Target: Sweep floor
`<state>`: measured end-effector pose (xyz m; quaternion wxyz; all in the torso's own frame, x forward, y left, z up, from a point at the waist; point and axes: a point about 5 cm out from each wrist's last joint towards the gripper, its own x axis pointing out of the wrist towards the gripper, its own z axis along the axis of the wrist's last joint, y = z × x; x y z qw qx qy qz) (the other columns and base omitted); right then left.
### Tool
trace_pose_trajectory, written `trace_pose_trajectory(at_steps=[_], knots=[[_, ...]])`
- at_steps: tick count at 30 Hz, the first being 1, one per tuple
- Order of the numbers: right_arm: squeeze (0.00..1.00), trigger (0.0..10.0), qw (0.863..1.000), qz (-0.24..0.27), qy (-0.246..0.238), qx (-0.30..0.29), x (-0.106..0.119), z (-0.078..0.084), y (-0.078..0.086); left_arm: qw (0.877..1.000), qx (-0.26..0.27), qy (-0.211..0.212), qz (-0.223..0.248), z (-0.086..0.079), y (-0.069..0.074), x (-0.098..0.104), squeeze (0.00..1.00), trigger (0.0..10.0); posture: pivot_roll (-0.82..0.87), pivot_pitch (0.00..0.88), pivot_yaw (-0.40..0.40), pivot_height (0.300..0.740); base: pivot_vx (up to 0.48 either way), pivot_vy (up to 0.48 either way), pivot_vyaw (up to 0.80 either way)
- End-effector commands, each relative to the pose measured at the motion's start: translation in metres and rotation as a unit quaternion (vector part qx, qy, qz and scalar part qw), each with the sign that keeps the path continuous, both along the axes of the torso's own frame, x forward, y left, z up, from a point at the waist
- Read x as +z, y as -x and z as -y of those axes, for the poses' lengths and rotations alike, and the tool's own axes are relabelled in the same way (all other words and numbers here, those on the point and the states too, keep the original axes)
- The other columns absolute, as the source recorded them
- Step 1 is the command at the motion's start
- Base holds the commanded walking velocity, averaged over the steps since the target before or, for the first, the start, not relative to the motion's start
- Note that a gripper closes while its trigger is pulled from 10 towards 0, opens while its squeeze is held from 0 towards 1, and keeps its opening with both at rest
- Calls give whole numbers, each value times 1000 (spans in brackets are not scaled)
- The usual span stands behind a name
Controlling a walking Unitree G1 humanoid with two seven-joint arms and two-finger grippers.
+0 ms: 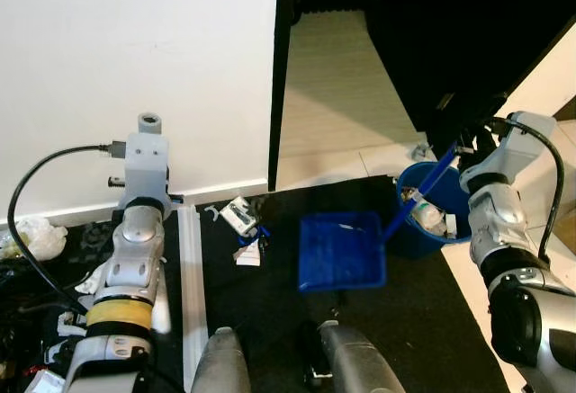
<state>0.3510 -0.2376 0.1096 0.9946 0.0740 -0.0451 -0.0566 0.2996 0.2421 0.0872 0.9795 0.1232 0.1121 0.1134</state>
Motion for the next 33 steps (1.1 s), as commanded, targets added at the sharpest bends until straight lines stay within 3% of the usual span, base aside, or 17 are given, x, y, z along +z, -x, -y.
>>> trace_pose_trajectory(at_steps=[1,17,23,33], knots=[[0,10000,999,36,1,2,17,1,-7,1000,7,2,22,4,-3,6,0,10000,93,0,-98,740,480,0,0],[0,10000,997,12,25,70,14,-15,-11,998,41,10,38,10,4,-2,0,10000,89,24,-112,740,463,0,0],[0,10000,997,7,23,76,12,-17,-11,996,71,38,46,6,6,-2,0,10000,94,23,-114,740,0,0,0],[0,10000,996,0,25,87,10,-19,-10,993,86,46,68,3,7,2,0,10000,97,22,-114,740,0,0,0]])
